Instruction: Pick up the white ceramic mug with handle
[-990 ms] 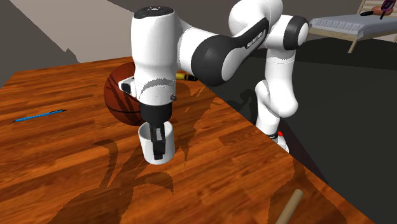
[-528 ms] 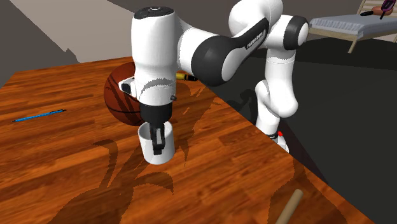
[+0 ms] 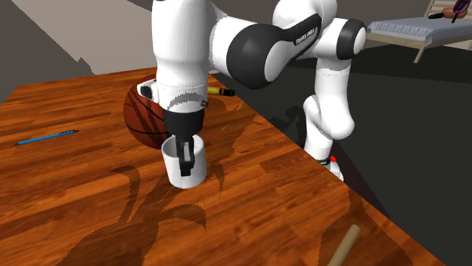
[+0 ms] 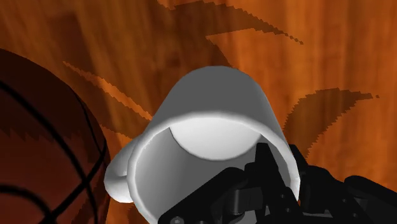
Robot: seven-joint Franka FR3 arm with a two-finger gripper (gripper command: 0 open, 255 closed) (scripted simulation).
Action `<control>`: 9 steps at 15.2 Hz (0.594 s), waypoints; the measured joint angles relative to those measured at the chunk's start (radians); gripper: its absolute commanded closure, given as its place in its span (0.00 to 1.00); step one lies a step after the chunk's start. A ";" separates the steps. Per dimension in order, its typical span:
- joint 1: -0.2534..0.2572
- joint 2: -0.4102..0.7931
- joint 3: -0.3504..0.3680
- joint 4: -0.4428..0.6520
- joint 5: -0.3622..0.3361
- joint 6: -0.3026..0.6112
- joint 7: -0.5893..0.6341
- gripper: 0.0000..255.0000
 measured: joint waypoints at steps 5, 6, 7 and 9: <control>0.005 0.011 0.002 0.078 -0.005 -0.069 -0.003 1.00; 0.007 0.013 0.002 0.095 -0.006 -0.083 -0.003 1.00; 0.010 0.018 0.004 0.113 -0.009 -0.098 -0.001 1.00; 0.013 0.027 0.004 0.152 -0.013 -0.129 -0.003 1.00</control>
